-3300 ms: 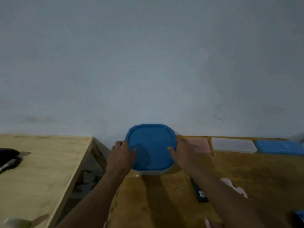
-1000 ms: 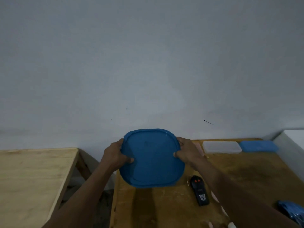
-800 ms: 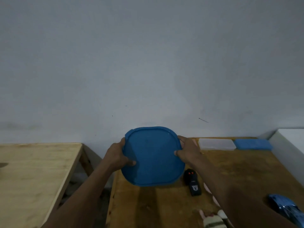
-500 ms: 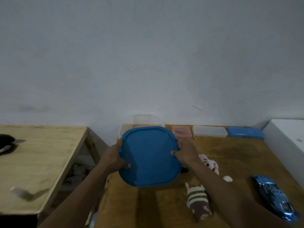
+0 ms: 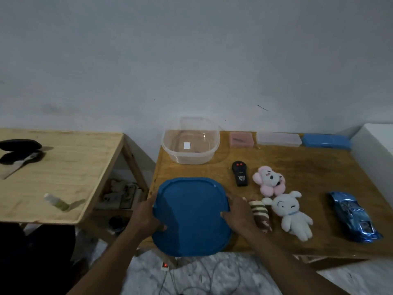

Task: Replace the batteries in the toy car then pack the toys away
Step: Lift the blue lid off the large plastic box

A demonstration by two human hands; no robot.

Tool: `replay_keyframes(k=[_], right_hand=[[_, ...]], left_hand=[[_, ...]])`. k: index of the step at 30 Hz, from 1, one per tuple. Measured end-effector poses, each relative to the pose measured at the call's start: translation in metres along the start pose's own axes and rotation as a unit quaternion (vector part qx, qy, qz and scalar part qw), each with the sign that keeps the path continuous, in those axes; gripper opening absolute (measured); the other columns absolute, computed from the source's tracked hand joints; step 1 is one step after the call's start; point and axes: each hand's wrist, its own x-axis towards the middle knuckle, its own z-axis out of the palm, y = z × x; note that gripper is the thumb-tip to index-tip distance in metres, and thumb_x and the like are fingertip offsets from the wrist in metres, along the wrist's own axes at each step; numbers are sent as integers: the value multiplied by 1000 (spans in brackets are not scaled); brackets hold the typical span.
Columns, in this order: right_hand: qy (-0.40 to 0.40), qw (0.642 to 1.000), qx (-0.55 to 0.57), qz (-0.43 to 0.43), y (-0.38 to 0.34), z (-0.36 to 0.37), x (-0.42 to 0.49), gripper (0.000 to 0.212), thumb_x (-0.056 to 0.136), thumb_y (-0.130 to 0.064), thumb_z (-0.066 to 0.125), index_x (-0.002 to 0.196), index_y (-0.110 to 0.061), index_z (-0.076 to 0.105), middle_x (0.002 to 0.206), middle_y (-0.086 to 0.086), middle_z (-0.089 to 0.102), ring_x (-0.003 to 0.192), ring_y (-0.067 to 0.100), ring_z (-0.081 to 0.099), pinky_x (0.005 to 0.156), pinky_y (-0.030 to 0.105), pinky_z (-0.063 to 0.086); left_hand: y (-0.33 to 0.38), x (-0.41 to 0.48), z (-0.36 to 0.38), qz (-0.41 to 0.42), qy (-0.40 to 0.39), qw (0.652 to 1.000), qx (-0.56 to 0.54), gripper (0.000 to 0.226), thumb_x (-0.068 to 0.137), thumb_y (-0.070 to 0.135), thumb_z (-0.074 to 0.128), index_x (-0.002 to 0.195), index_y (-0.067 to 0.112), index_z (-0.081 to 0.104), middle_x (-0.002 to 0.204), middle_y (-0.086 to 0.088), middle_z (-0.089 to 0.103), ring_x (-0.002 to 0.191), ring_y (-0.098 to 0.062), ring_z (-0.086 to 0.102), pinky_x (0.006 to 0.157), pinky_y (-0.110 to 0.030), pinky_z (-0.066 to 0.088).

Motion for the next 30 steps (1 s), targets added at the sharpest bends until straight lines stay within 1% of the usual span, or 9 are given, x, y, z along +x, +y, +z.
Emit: replay_keyframes(k=[5, 8, 9, 12, 15, 19, 24, 27, 30], right_hand=[[28, 999, -17, 18, -1, 20, 12, 42, 80, -9, 70, 120, -18, 60, 111, 0, 68, 101, 18, 62, 85, 27, 50], [34, 998, -55, 21, -3, 27, 24, 34, 82, -12, 67, 114, -20, 63, 107, -3, 68, 100, 19, 61, 94, 29, 44], [35, 998, -54, 24, -3, 29, 27, 32, 82, -11, 66, 113, -21, 63, 106, -2, 68, 99, 19, 62, 95, 31, 45], [35, 997, -57, 25, -3, 35, 30, 37, 80, -8, 64, 115, -21, 62, 108, -1, 68, 98, 20, 62, 89, 35, 51], [46, 997, -63, 27, 1, 42, 33, 36, 77, -9, 65, 110, -25, 62, 104, -3, 68, 95, 18, 63, 90, 40, 51], [49, 996, -64, 25, 0, 45, 32, 33, 78, -8, 65, 108, -21, 62, 101, -1, 67, 94, 19, 63, 84, 39, 53], [51, 991, -119, 22, -4, 44, 31, 32, 81, -17, 66, 113, -18, 59, 107, 3, 66, 94, 20, 62, 82, 37, 54], [53, 987, -151, 28, -12, 39, 28, 37, 85, -27, 65, 118, -15, 55, 115, 8, 62, 103, 25, 58, 87, 39, 50], [79, 985, -152, 7, -21, 24, 29, 34, 90, -29, 59, 118, -13, 52, 114, 10, 59, 102, 26, 55, 82, 35, 48]], left_hand=[[-15, 25, 1, -2, -6, 1000, 4, 116, 63, 11, 86, 154, 19, 14, 134, -8, 51, 121, -30, 51, 89, -39, 52], [-22, 37, 6, -8, -11, 1000, 0, 116, 63, 15, 85, 154, 20, 13, 135, -8, 50, 122, -30, 49, 90, -39, 51], [-25, 40, 7, -12, -13, 1000, -2, 117, 62, 18, 86, 153, 23, 14, 135, -8, 49, 122, -30, 48, 91, -40, 51], [-33, 48, 11, -14, -15, 1000, 3, 121, 57, 24, 88, 152, 30, 14, 134, -8, 50, 121, -31, 49, 93, -44, 51], [-35, 53, 11, -21, -23, 1000, 5, 121, 60, 22, 88, 153, 31, 10, 139, -12, 43, 123, -33, 47, 94, -42, 50], [-37, 53, 14, -32, -32, 999, 10, 120, 66, 22, 86, 153, 30, 3, 146, -12, 35, 128, -32, 44, 98, -40, 46], [-31, 48, 11, -30, -37, 998, 42, 118, 70, 27, 83, 152, 31, -2, 145, -14, 32, 129, -34, 42, 102, -42, 43], [-19, 38, 2, 1, -5, 997, 77, 104, 78, 32, 76, 152, 26, 2, 143, -19, 29, 124, -37, 45, 98, -41, 44], [3, 29, -7, 109, 65, 985, 115, 72, 90, 32, 63, 149, 18, 23, 135, -14, 40, 115, -30, 49, 90, -34, 44]])
